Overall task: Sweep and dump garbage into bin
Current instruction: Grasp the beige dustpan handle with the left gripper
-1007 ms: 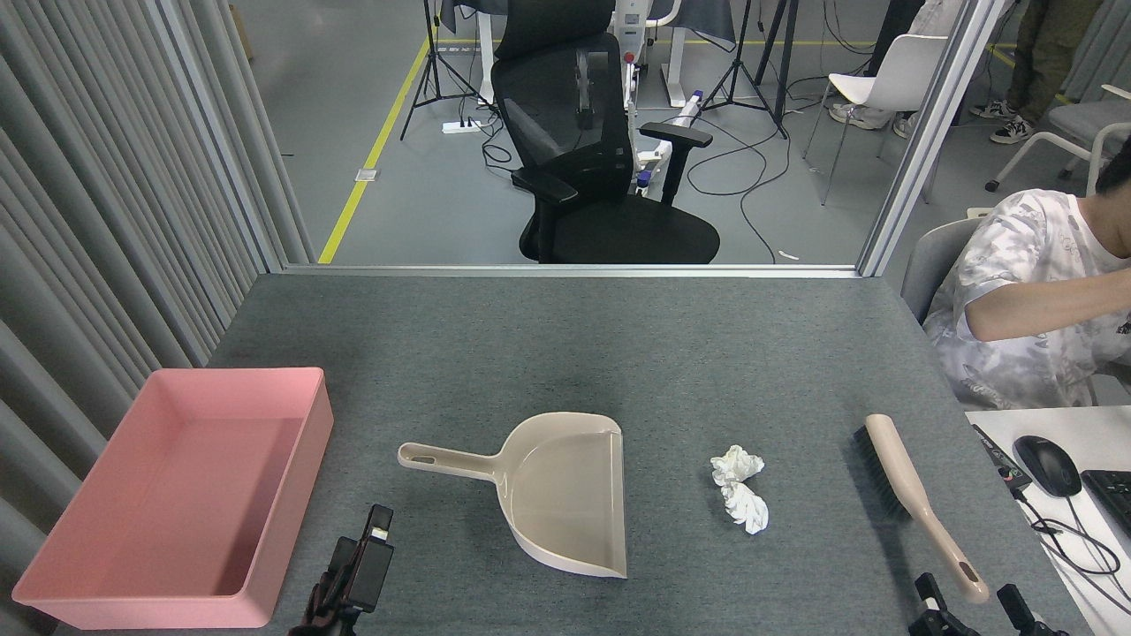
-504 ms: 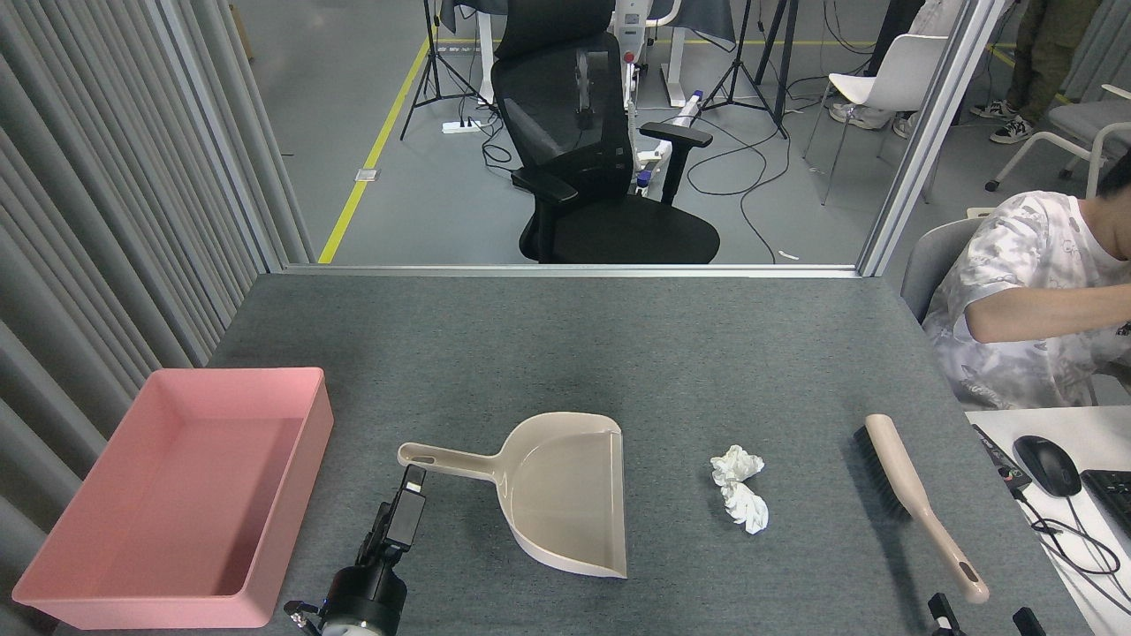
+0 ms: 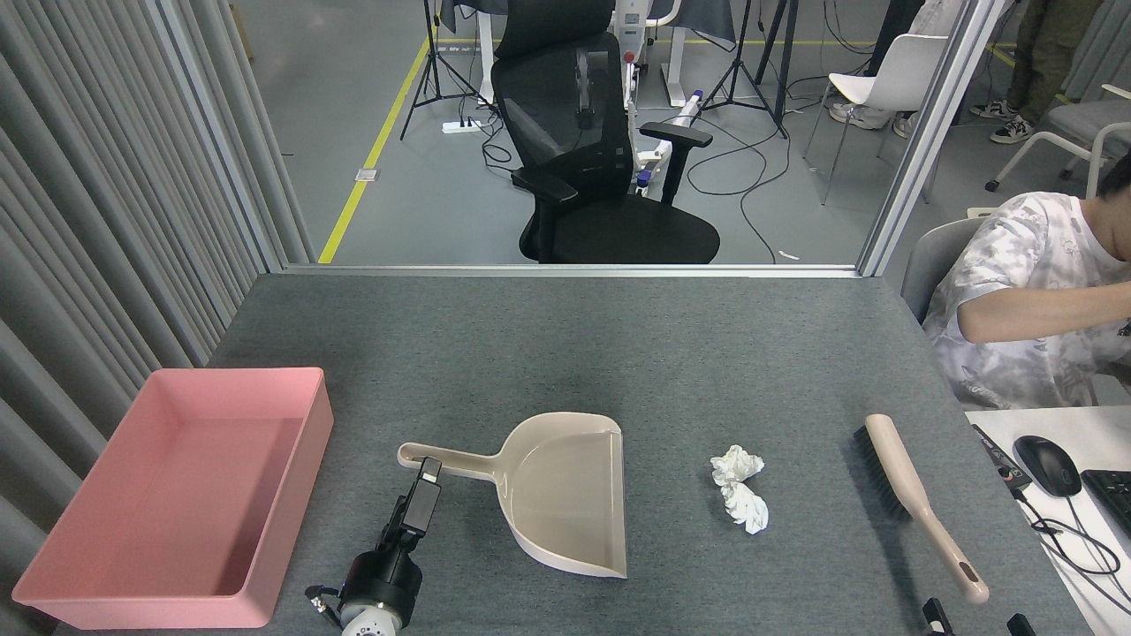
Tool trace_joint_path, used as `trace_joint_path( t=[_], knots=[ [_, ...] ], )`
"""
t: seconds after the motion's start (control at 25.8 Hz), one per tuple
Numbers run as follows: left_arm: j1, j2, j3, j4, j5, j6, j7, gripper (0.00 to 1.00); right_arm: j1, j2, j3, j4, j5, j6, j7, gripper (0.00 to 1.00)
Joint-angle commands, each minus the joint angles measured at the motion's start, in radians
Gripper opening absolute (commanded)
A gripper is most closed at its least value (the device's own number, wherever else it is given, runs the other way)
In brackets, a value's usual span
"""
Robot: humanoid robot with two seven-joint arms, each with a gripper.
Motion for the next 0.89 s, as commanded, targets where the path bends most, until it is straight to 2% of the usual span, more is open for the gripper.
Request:
trace_joint_path(
  t=[0.0,0.19,0.54,0.85],
  knots=[
    [-0.049,0.002,0.001,0.076,-0.001,-0.022,0.001,1.00,0.000,0.002,0.001,0.004,0.001,0.000,-0.004,0.98],
    [-0.089,0.002,0.002,0.105,-0.001,-0.025,0.002,1.00,-0.002,0.001,0.000,0.004,0.001,0.000,-0.004,0.98],
    [-0.095,0.000,0.002,0.110,-0.001,-0.024,0.011,1.00,-0.023,-0.004,0.003,0.019,0.003,0.023,-0.004,0.98],
    [-0.127,-0.001,0.002,0.172,0.001,-0.030,0.013,1.00,-0.037,-0.012,0.010,0.034,0.003,0.026,-0.004,0.98]
  ],
)
